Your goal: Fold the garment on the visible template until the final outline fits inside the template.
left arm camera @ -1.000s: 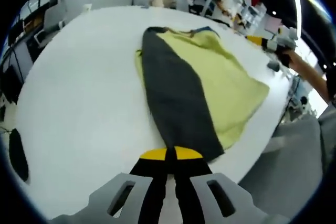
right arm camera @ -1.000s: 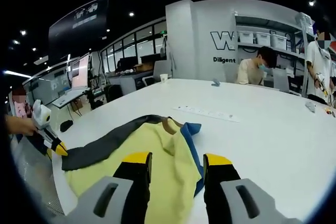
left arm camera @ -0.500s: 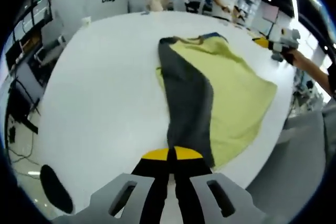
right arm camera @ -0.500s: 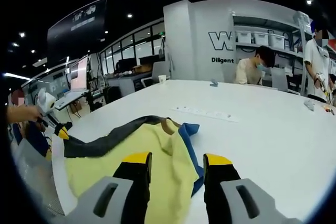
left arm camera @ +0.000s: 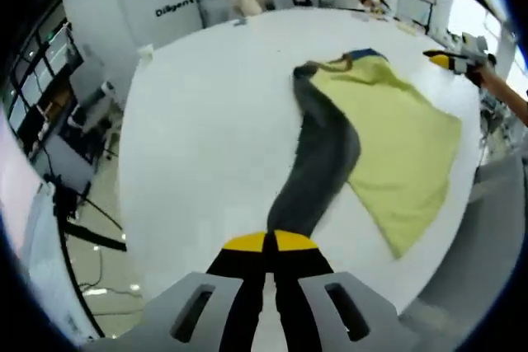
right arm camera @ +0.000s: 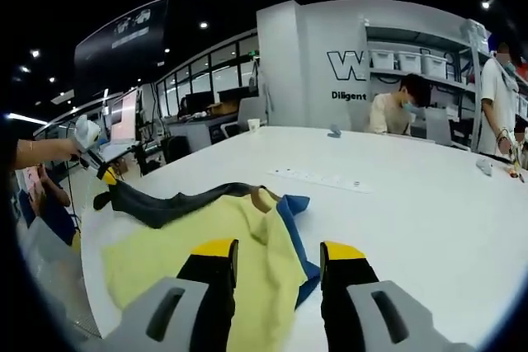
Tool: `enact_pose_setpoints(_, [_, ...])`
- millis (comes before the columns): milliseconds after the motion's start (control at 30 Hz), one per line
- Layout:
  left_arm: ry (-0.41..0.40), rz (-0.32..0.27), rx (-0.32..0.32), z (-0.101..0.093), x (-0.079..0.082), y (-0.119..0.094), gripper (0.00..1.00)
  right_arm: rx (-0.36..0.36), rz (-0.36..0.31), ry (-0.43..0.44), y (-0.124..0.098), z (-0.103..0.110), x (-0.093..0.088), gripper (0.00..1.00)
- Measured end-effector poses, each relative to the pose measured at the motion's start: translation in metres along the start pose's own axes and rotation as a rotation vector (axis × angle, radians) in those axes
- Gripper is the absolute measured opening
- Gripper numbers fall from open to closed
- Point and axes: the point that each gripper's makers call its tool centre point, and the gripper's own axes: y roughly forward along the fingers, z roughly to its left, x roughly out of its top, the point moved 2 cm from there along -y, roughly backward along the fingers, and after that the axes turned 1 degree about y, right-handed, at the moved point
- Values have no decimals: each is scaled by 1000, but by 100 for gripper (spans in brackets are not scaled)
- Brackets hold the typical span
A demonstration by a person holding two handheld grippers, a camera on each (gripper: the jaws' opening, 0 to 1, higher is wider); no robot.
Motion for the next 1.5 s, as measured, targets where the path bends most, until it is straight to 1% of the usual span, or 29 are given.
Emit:
enact_pose_setpoints(133, [28,23,44,27,1,-4,0,-8,4,-1,-1,-3,0,36])
enact_pose_setpoints(167, [46,34,58,41,2,-3,0,-9,5,-1,0,-4,0,36])
enact_pose_setpoints(200, [36,52,78,56,5,0,0,-9,6,-2,0,-4,0,36])
enact_pose_setpoints(233, [38,60,83,60,4,1,0,-9,7,-3,0,-4,0,36])
enact_pose_setpoints(267, [36,73,94,59,4,2,0,-8,9,-4,0,-4,0,36])
enact_pose_setpoints(300, [41,110,100,63,1,3,0,-7,11,-5,0,-4,0,36])
enact_pose_setpoints(333, [56,131,99,69,0,6,0,-7,12,-7,1,-4,1,36])
enact_pose_setpoints(433, [53,153,127,89,-1,12,0,-8,15,-13,3,-6,2,36])
enact_pose_setpoints(500, [46,162,146,93,1,12,0,-11,19,-16,5,-7,2,36])
enact_pose_setpoints(600, [32,163,187,132,3,17,0,-13,22,-17,7,-8,1,36])
enact_pose_setpoints(667, [31,173,203,142,3,21,0,-13,28,-22,10,-9,1,36])
enact_pose_setpoints(733, [37,216,219,155,0,33,0,-17,38,-25,15,-12,0,36])
enact_pose_setpoints(833, [52,251,220,164,-2,43,0,-19,40,-23,18,-11,0,36])
enact_pose_setpoints(867, [70,256,214,173,2,51,0,-19,41,-24,19,-11,-1,36])
enact_pose_setpoints(933, [92,275,222,179,3,55,0,-20,44,-27,20,-10,-1,36])
enact_pose_setpoints(967, [105,283,222,178,2,53,0,-21,47,-26,21,-10,-2,36])
enact_pose_setpoints(1000, [130,317,223,183,0,59,0,-25,54,-24,24,-12,-4,36])
enact_pose_setpoints(1033, [129,333,217,185,-2,62,0,-32,61,-20,24,-13,-4,36])
enact_pose_setpoints(1067, [112,354,209,192,-8,72,1,-33,63,-18,24,-13,-4,36])
enact_pose_setpoints(1133, [99,373,211,200,-14,81,2,-36,70,-19,26,-14,-6,36])
enact_pose_setpoints(1200, [131,391,226,205,-16,81,2,-47,73,-21,24,-15,-7,36])
enact_pose_setpoints(1267, [128,399,234,212,-19,84,2,-61,75,-18,22,-18,-11,36])
enact_pose_setpoints(1500, [86,429,241,223,-30,101,2,-88,124,-2,19,-26,-32,36])
